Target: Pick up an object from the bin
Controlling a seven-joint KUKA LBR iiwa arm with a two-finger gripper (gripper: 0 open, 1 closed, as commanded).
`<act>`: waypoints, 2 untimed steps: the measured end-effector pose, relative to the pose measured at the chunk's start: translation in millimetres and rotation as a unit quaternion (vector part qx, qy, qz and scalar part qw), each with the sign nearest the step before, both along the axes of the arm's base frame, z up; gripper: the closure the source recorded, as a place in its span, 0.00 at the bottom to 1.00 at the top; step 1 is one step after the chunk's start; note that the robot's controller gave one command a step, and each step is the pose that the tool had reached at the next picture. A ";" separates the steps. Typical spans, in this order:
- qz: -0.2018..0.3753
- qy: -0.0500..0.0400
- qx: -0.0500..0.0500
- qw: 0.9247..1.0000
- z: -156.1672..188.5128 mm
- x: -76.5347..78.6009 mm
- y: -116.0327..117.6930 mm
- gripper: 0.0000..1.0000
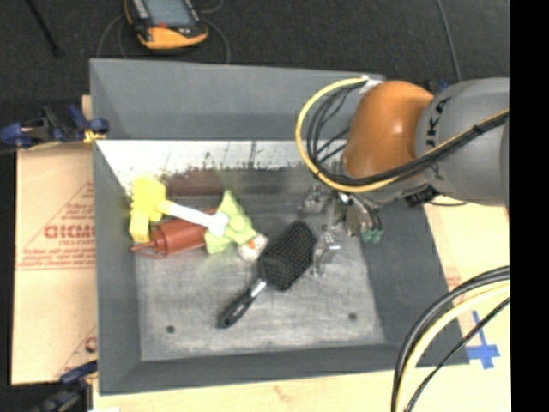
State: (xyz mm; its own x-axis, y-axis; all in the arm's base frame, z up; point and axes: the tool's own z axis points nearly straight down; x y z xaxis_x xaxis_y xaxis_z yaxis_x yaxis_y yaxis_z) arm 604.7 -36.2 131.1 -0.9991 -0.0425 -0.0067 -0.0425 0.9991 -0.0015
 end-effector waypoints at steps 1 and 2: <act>0.071 0.002 -0.002 0.997 -50.3 -17.0 25.0 0.00; 0.097 0.001 -0.002 0.995 -57.2 5.2 46.9 1.00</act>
Offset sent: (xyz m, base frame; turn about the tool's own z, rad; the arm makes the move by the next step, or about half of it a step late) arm 0.0025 0.0504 -0.0611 -0.1967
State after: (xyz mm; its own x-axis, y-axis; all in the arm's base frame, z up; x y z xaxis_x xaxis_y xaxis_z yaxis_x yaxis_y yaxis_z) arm 609.9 10.7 73.9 -0.9722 -0.2341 -0.0043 -0.2340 0.9722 -0.0046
